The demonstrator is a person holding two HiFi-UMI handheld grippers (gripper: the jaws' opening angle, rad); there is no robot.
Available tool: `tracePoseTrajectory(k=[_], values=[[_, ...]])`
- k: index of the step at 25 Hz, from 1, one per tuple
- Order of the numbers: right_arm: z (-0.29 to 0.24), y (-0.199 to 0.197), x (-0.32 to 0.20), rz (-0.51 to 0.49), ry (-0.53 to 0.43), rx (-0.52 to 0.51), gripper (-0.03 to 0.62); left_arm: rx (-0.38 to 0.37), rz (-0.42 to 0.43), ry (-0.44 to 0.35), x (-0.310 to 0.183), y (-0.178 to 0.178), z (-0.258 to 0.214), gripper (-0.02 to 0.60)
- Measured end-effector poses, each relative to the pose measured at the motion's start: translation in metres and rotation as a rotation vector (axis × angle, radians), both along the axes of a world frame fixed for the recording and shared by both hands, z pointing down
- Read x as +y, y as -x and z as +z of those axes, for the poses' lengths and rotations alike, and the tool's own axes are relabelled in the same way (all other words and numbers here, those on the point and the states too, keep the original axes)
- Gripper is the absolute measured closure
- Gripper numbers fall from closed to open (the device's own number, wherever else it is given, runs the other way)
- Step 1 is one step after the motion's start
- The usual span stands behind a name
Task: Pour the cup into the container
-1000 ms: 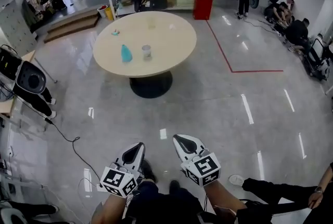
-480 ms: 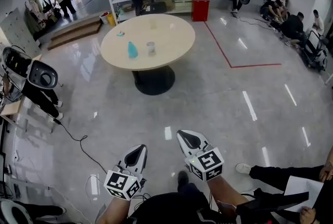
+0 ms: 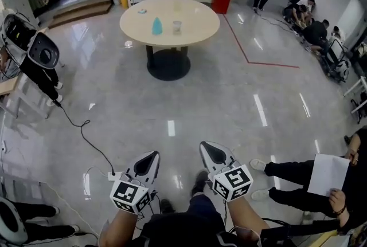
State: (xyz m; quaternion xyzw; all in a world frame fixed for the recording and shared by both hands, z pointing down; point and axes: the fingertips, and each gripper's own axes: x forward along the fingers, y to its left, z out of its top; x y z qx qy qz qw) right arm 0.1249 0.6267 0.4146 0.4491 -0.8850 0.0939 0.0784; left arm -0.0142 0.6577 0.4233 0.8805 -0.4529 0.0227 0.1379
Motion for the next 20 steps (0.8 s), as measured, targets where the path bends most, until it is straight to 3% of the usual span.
tracePoseTrajectory(k=[8,15,20], values=[[-0.034,-0.011,0.062,0.044,-0.061,-0.022,0.586,0.007,0.009,-0.05,0.053,-0.005,-0.028,0.581],[-0.053,-0.065,0.103,0.033,-0.076,-0.007,0.588,0.006,0.003,-0.049,0.095,-0.06,-0.048,0.581],[-0.048,-0.08,0.116,0.015,-0.061,-0.009,0.589,-0.003,-0.024,-0.059,0.108,-0.073,-0.054,0.581]])
